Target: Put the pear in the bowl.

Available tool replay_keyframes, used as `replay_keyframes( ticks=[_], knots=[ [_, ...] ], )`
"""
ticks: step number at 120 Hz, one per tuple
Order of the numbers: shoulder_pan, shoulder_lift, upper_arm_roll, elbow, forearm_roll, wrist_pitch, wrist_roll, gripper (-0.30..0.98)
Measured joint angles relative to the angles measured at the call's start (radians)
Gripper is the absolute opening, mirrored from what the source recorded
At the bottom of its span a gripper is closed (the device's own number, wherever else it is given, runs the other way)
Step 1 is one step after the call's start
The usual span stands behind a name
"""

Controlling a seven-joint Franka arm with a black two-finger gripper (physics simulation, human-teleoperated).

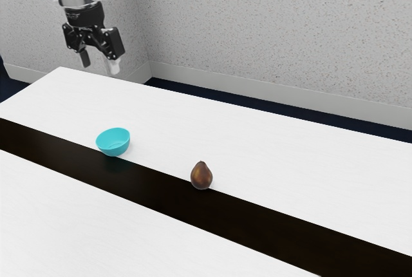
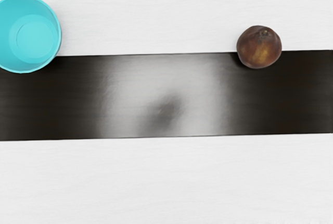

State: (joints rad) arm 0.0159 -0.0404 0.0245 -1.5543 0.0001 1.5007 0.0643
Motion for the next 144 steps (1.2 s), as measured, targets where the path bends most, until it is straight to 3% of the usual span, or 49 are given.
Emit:
replay_keyframes(
  ticks=[29,44,66,89,105,144],
  knots=[
    [-0.028,0.001,0.019,0.000,-0.026,-0.004,0.012,0.69],
    [0.017,0.011,-0.018,-0.014,-0.034,0.030,0.014,0.69],
    [0.065,0.038,-0.092,-0.239,-0.036,0.211,0.016,0.69],
    [0.041,0.108,-0.139,-0.390,-0.037,0.418,0.018,0.69],
    [-0.022,0.182,-0.177,-0.412,-0.038,0.533,0.019,0.69],
    [-0.017,0.326,-0.205,-0.366,-0.039,0.686,0.023,0.69]
  ],
)
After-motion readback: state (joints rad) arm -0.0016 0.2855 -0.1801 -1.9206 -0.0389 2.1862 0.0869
